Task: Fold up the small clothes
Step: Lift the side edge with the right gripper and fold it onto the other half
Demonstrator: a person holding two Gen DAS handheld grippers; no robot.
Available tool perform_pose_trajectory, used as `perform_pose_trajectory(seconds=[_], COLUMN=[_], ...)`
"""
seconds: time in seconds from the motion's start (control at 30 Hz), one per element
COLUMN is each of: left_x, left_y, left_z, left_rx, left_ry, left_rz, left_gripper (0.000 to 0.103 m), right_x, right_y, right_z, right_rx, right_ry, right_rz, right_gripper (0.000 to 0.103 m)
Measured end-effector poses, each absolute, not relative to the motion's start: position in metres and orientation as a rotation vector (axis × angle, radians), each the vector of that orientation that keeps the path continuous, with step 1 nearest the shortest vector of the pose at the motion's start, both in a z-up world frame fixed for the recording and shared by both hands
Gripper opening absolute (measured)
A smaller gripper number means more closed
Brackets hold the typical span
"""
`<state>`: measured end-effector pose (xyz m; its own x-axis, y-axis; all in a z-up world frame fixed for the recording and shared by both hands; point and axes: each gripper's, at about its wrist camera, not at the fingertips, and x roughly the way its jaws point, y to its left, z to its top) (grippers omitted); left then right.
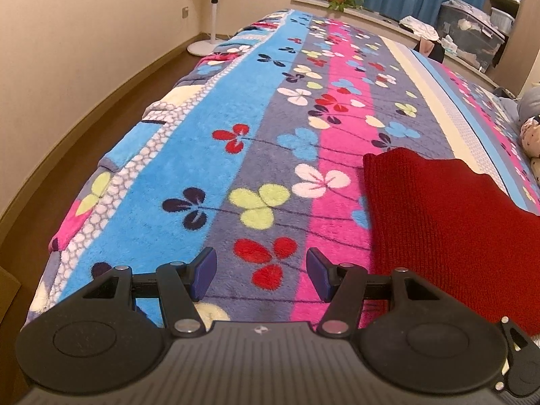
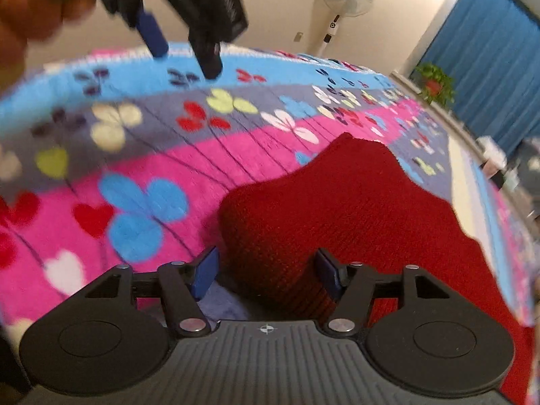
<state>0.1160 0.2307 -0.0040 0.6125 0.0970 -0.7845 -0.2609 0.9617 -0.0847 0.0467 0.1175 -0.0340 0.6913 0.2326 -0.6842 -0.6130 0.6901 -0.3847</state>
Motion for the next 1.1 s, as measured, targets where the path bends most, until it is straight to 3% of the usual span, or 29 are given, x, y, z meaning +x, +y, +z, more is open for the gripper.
perform_pose_trajectory(seconds=[0.23,0.33,0.43,0.53,0.63,0.7,0.8,0.87,0.97,1.03,1.1], left_x=[0.119,0.120,0.121,0.121,0.123,0.125,0.129,0.130,0.130,0.129,0.127], left_y=[0.232,0.234,0.233,0.228,0.221,0.213,0.198,0.186,0.166,0.153,0.139], left_z=[-0.005,-0.005,-0.005,-0.005,-0.006,-0.007,-0.008,-0.010,-0.011,-0.011,-0.011], left_rx=[-0.212,-0.232,-0.233,-0.215,-0.188,-0.166,-0.131,-0.110,-0.081,-0.049,-0.008], left_ry=[0.892,0.886,0.886,0.888,0.890,0.892,0.890,0.891,0.881,0.862,0.839], left_rz=[0.206,0.213,0.220,0.218,0.213,0.208,0.190,0.177,0.144,0.112,0.074], left_gripper=[0.064,0.064,0.064,0.064,0.064,0.064,0.064,0.064,0.064,0.064,0.065], right_x=[0.050,0.075,0.102,0.101,0.063,0.043,0.031,0.023,0.027,0.023,0.019], right_y=[0.104,0.074,-0.005,-0.126,-0.245,-0.301,-0.347,-0.363,-0.372,-0.386,-0.405], right_z=[-0.022,0.019,0.074,0.104,0.080,0.036,-0.039,-0.050,-0.031,-0.022,-0.012], right_rx=[-0.578,-0.327,0.060,0.469,0.751,0.845,0.984,1.110,1.049,1.032,1.026], right_ry=[0.628,0.649,0.598,0.474,0.377,0.447,0.719,0.700,0.683,0.690,0.678], right_rz=[0.535,0.497,0.385,0.195,-0.115,-0.315,-0.483,-0.476,-0.409,-0.398,-0.425], right_gripper=[0.033,0.017,0.014,0.014,0.013,0.013,0.014,0.016,0.026,0.048,0.056])
